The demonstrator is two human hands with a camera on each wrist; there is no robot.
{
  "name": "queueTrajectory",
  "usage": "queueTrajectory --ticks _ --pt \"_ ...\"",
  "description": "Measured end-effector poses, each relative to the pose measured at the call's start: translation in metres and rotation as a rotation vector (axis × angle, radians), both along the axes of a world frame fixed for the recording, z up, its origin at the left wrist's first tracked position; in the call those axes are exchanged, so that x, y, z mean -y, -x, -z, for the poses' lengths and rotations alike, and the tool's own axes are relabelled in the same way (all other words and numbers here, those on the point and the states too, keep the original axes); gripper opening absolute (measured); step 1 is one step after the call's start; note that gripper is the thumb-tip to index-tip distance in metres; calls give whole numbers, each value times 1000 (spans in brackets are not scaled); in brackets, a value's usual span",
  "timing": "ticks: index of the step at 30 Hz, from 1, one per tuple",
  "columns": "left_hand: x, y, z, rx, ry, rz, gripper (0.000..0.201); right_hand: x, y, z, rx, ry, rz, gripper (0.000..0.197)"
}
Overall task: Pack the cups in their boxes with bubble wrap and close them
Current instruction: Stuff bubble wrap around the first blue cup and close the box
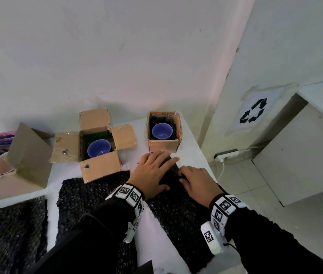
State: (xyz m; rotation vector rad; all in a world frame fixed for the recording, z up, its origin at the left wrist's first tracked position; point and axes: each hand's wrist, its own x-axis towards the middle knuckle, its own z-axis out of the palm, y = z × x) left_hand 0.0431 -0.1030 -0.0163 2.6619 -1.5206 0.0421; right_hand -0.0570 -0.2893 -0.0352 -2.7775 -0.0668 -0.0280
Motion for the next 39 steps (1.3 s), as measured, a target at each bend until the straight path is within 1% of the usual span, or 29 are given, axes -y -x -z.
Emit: queueTrajectory --ticks 1,2,3,4,5,6,7,8,10,12,15,18,19,21,22,23,24,26,27,29,30,31,34,36,39 --pt "2 -1 0 18 20 8 72 -1 0 -5 14 -46 3 9" --pt "4 -2 -1 43 53 2 50 -1 1 -10 32 -108 29 10" --pt "6 -4 -2 59 92 -14 30 0 2 -13 31 -182 67 16" --pt "7 -5 -5 36 125 -37 18 3 4 -18 -4 -262 105 28" --pt "7 -5 -7 -24 155 -59 12 6 5 -21 -66 -327 134 42" --pt "7 -6 -10 -92 175 -81 10 9 6 -23 -145 -351 143 50" --pt "6 -6 -12 -142 173 -96 9 12 6 -23 -209 -335 131 48" --pt "5 -6 -15 -157 156 -104 10 15 5 -23 -252 -304 120 38" --pt "0 -6 -19 -138 135 -95 16 19 3 -24 -277 -271 112 22" --pt "-5 -4 -23 -146 148 -85 23 23 -1 -28 -290 -289 113 16" --pt "-7 -3 -31 -153 155 -120 28 27 -13 -41 -265 -329 126 13" --pt "-8 -7 -35 -123 156 -166 21 29 -25 -56 -268 -361 116 9" --pt "-10 -9 -37 -108 168 -178 26 29 -29 -60 -274 -400 109 8" --pt "-13 -14 -39 -79 170 -188 48 30 -36 -70 -295 -560 107 21" --pt "-15 -15 -40 -62 181 -192 54 31 -40 -72 -301 -643 100 23" --pt "-16 -17 -42 -49 190 -201 56 31 -45 -74 -294 -682 89 21" --pt "-16 -20 -44 -43 195 -218 55 33 -51 -75 -276 -650 87 16" --pt "-15 -24 -46 -62 228 -275 41 38 -64 -77 -217 -488 100 11" --pt "-14 -26 -46 -81 247 -305 33 40 -70 -75 -182 -377 107 12" --pt "-12 -30 -43 -105 249 -349 24 43 -83 -76 -76 -153 141 16" --pt "-10 -33 -42 -117 247 -369 20 44 -90 -77 -3 -85 165 16" --pt "-7 -37 -41 -136 252 -388 18 44 -97 -79 77 -74 183 17" --pt "4 -50 -32 -192 280 -412 25 46 -124 -79 263 -198 160 24" --pt "13 -57 -25 -223 268 -419 31 45 -144 -78 334 -227 137 26" --pt "25 -65 -14 -259 245 -441 40 41 -172 -74 393 -266 114 24"
